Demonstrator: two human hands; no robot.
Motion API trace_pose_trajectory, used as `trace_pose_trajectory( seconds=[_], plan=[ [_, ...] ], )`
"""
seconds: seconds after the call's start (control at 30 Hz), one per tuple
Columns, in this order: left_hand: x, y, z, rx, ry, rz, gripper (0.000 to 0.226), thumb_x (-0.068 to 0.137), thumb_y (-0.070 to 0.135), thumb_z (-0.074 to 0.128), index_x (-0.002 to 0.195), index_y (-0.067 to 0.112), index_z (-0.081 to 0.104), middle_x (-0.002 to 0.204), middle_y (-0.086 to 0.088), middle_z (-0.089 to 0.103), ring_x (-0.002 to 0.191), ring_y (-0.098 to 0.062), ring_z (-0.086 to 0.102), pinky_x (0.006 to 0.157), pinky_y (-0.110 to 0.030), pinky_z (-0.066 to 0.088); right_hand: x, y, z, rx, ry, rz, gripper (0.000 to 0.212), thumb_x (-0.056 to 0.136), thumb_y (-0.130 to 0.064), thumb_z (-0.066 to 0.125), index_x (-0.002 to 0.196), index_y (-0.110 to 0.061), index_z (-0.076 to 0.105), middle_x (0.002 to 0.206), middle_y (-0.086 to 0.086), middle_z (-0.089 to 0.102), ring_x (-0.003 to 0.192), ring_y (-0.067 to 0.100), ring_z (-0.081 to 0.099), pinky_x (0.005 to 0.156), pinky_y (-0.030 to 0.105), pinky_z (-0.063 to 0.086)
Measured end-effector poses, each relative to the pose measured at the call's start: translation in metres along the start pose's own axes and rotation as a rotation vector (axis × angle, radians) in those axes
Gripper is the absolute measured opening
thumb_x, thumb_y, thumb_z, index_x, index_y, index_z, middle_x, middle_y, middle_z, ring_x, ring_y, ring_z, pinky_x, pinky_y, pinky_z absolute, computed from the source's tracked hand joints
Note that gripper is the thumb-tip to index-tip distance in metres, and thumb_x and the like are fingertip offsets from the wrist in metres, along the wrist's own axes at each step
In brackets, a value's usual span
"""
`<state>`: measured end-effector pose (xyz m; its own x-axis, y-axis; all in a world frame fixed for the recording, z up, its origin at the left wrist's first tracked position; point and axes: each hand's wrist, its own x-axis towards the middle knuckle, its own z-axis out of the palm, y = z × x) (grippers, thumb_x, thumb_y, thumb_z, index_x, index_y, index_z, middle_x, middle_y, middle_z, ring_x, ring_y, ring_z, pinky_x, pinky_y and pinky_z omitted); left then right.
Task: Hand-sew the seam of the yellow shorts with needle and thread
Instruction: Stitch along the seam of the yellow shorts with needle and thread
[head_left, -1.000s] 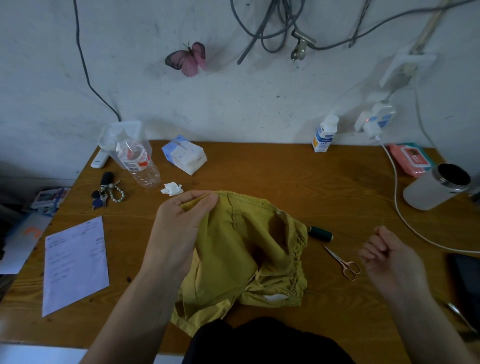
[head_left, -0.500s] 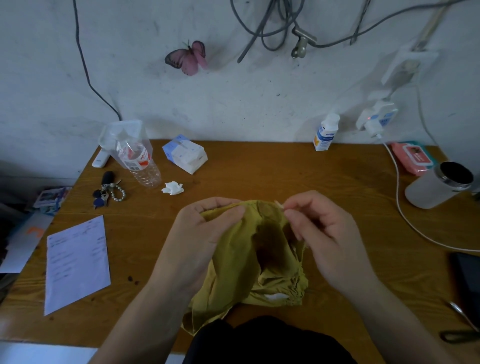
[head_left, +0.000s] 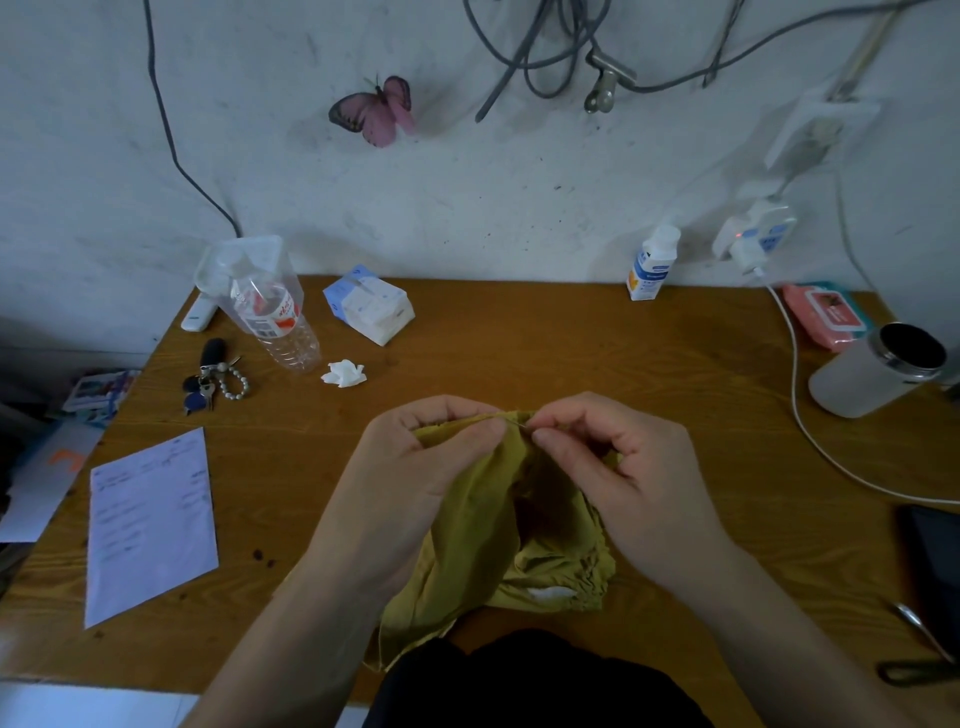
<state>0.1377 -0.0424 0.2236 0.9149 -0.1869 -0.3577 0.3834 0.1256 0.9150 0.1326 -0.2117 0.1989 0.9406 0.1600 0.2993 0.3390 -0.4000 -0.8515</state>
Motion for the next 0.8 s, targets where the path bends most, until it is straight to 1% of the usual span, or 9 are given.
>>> trace_pose_trajectory(
  seconds=[0.2, 0.3, 0.4, 0.47, 0.53, 0.6, 0.67, 0.73, 0.8],
  plan=[
    [-0.0006, 0.0015, 0.0004, 0.015, -0.009, -0.006, 0.018, 0.058, 0.029, 0.068, 0.072, 0.020, 0.076, 0.071, -0.006, 0.072, 0.064, -0.017, 0.068, 0.060, -0.026, 0.056, 0.0008, -0.0027, -0.0017, -0.017, -0.016, 0.022, 0.012, 0.086, -0.023, 0.057, 0.089, -0.027, 0.068, 0.073, -0.009, 0.068, 0.066, 0.008, 0.062, 0.057, 0.032, 0.050],
    [-0.0008, 0.0005, 0.0002, 0.041, 0.006, 0.009, 0.016, 0.061, 0.028, 0.068, 0.072, 0.020, 0.076, 0.069, -0.006, 0.072, 0.061, -0.016, 0.067, 0.059, -0.025, 0.055, 0.0014, -0.0042, -0.0017, -0.012, -0.031, 0.040, 0.012, 0.085, -0.025, 0.056, 0.088, -0.028, 0.068, 0.074, -0.010, 0.068, 0.068, 0.007, 0.062, 0.058, 0.031, 0.050],
    [-0.0010, 0.0000, -0.0001, 0.067, 0.014, 0.021, 0.015, 0.063, 0.028, 0.067, 0.072, 0.021, 0.076, 0.069, -0.005, 0.071, 0.061, -0.015, 0.067, 0.059, -0.025, 0.055, 0.0014, -0.0051, -0.0016, 0.009, -0.046, 0.069, 0.012, 0.085, -0.026, 0.057, 0.087, -0.028, 0.068, 0.073, -0.008, 0.068, 0.068, 0.009, 0.063, 0.060, 0.034, 0.050],
    [-0.0011, -0.0004, -0.0003, 0.098, 0.021, 0.037, 0.010, 0.069, 0.025, 0.067, 0.073, 0.021, 0.076, 0.071, -0.005, 0.072, 0.063, -0.016, 0.068, 0.060, -0.026, 0.055, 0.0013, -0.0051, -0.0020, 0.020, -0.060, 0.081, 0.010, 0.087, -0.024, 0.059, 0.090, -0.028, 0.067, 0.073, -0.006, 0.068, 0.068, 0.010, 0.063, 0.061, 0.035, 0.049],
    [-0.0011, -0.0009, 0.0001, 0.138, 0.033, 0.060, 0.013, 0.079, 0.017, 0.065, 0.073, 0.022, 0.075, 0.073, -0.006, 0.073, 0.066, -0.018, 0.068, 0.061, -0.026, 0.054, 0.0009, -0.0054, -0.0033, 0.041, -0.088, 0.094, 0.012, 0.090, -0.021, 0.058, 0.098, -0.028, 0.064, 0.069, -0.007, 0.068, 0.063, 0.009, 0.062, 0.058, 0.029, 0.050],
    [-0.0014, -0.0010, 0.0007, 0.143, 0.045, 0.076, 0.018, 0.082, 0.013, 0.063, 0.072, 0.021, 0.075, 0.072, -0.006, 0.072, 0.064, -0.018, 0.068, 0.059, -0.027, 0.054, 0.0010, -0.0059, -0.0043, 0.059, -0.135, 0.110, 0.022, 0.091, -0.020, 0.056, 0.110, -0.030, 0.060, 0.061, -0.017, 0.063, 0.056, 0.002, 0.058, 0.051, 0.013, 0.043],
    [-0.0024, -0.0002, 0.0014, 0.154, 0.048, 0.083, 0.016, 0.081, 0.015, 0.064, 0.072, 0.022, 0.075, 0.072, -0.006, 0.073, 0.065, -0.019, 0.068, 0.060, -0.027, 0.055, 0.0012, -0.0059, -0.0047, 0.079, -0.188, 0.134, 0.030, 0.093, -0.017, 0.053, 0.121, -0.028, 0.057, 0.057, -0.029, 0.058, 0.056, -0.007, 0.056, 0.054, 0.005, 0.040],
    [-0.0027, -0.0004, 0.0019, 0.183, 0.049, 0.099, 0.016, 0.081, 0.016, 0.064, 0.073, 0.023, 0.075, 0.072, -0.005, 0.073, 0.066, -0.019, 0.069, 0.060, -0.026, 0.055, 0.0023, -0.0057, -0.0055, 0.092, -0.236, 0.167, 0.030, 0.094, -0.016, 0.052, 0.121, -0.027, 0.058, 0.056, -0.028, 0.056, 0.055, -0.007, 0.054, 0.055, 0.005, 0.039],
    [-0.0025, -0.0014, 0.0021, 0.224, 0.060, 0.111, 0.018, 0.083, 0.015, 0.064, 0.073, 0.025, 0.075, 0.073, -0.003, 0.073, 0.069, -0.019, 0.070, 0.062, -0.026, 0.055, 0.0033, -0.0065, -0.0073, 0.109, -0.257, 0.202, 0.023, 0.094, -0.018, 0.052, 0.109, -0.030, 0.064, 0.056, -0.018, 0.057, 0.053, -0.002, 0.051, 0.053, 0.010, 0.038]
  ],
)
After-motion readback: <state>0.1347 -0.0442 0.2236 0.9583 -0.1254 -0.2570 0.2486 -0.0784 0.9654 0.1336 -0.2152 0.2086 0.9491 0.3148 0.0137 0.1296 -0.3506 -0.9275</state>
